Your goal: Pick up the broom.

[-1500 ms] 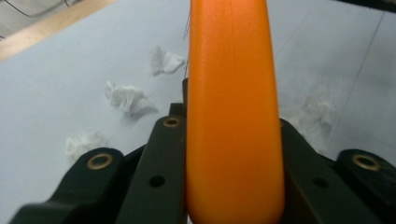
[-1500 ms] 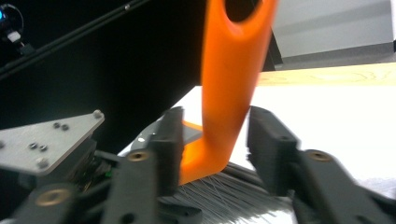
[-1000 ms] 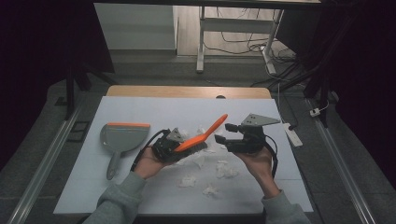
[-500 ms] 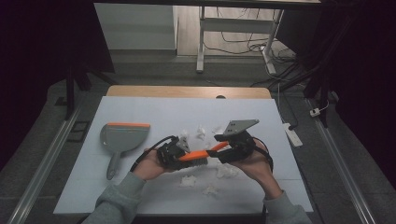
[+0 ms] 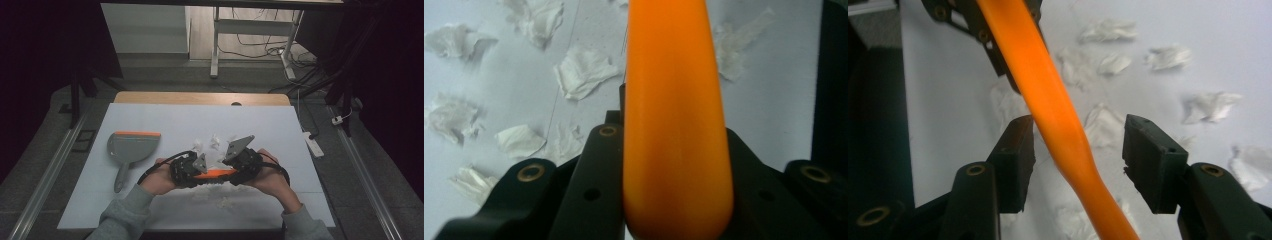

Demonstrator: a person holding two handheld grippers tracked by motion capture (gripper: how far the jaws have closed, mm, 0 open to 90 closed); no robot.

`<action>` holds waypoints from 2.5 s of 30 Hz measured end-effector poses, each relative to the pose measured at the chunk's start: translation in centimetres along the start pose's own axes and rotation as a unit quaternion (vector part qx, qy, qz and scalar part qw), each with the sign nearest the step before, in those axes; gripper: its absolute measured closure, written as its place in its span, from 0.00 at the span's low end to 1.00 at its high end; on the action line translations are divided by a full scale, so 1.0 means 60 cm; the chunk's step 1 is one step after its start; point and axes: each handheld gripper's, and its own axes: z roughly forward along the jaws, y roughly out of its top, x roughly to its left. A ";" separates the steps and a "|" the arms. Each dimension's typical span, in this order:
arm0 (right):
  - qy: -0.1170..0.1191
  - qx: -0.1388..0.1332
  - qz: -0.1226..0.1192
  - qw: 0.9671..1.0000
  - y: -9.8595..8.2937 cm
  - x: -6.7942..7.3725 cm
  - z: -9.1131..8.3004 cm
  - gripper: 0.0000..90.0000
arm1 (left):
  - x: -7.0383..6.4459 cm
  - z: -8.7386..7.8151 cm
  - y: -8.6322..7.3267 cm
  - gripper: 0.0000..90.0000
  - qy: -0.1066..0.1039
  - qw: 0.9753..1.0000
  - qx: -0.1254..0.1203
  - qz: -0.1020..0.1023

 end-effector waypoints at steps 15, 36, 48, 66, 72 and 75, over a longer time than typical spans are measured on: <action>0.021 0.027 -0.060 0.998 -0.001 0.014 0.017 0.73 | -0.004 -0.007 0.001 0.90 -0.012 1.000 -0.011 0.018; -0.010 -0.028 0.009 1.000 -0.024 -0.018 -0.011 0.74 | 0.005 -0.062 -0.051 0.34 0.118 0.976 -0.147 -0.106; -0.047 -0.055 0.068 0.995 -0.049 -0.050 -0.031 0.74 | -0.023 -0.093 -0.184 0.31 0.189 0.946 -0.148 -0.219; -0.156 -0.094 0.199 0.963 -0.130 -0.111 -0.096 0.74 | -0.028 -0.097 -0.296 0.30 0.224 0.915 -0.150 -0.301; -0.165 -0.088 0.216 0.958 -0.139 -0.120 -0.096 0.74 | -0.021 -0.094 -0.300 0.29 0.225 0.913 -0.150 -0.305; -0.173 -0.085 0.208 0.959 -0.139 -0.121 -0.091 0.74 | -0.021 -0.092 -0.300 0.28 0.227 0.914 -0.146 -0.304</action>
